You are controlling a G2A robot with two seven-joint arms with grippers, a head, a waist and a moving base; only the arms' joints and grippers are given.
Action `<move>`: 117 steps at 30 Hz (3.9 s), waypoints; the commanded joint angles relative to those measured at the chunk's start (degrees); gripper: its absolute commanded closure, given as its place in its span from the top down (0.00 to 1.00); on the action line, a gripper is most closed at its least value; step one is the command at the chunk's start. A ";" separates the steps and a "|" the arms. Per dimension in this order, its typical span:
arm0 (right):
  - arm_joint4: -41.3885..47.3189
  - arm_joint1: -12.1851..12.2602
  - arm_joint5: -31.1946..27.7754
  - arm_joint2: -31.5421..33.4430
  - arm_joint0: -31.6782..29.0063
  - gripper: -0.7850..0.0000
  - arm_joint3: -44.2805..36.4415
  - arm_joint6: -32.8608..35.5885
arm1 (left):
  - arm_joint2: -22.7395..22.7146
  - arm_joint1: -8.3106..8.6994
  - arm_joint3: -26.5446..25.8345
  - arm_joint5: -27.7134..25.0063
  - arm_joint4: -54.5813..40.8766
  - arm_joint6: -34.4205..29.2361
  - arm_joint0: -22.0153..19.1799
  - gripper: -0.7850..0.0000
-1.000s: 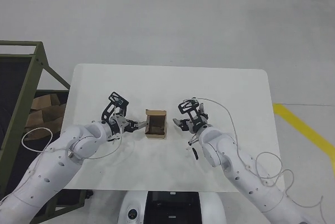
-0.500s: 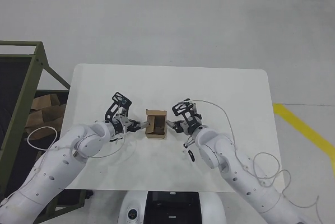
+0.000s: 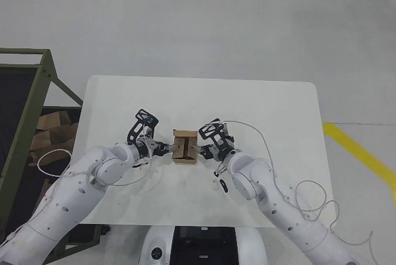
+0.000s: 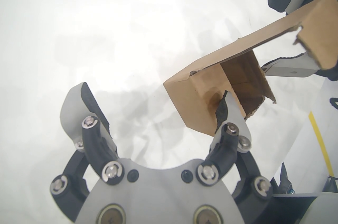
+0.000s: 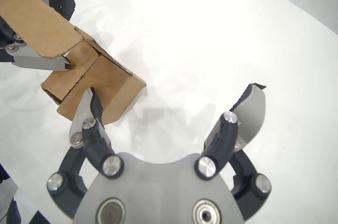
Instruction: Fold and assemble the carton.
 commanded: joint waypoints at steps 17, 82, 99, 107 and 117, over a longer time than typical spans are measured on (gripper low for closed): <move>-1.07 -1.57 -0.39 -0.48 0.48 1.00 2.38 1.12 | 0.63 -1.48 0.93 0.17 1.00 -0.60 -0.26 1.00; 2.15 -2.78 -11.86 4.47 -1.50 1.00 3.95 4.27 | -9.52 -3.28 -2.03 -5.60 2.19 0.14 2.60 1.00; 3.28 -0.96 -19.75 10.95 -6.73 1.00 -4.25 2.97 | -7.72 -4.21 -1.20 -5.69 4.32 -1.12 2.18 1.00; -4.79 -0.88 -15.86 9.08 -7.86 1.00 -7.63 5.02 | -7.30 -4.62 -0.58 -6.12 4.33 -1.27 1.97 1.00; -8.76 -2.40 -11.35 4.26 -4.15 1.00 -4.57 5.78 | -7.60 -4.97 -0.38 -6.51 4.20 -1.04 2.36 1.00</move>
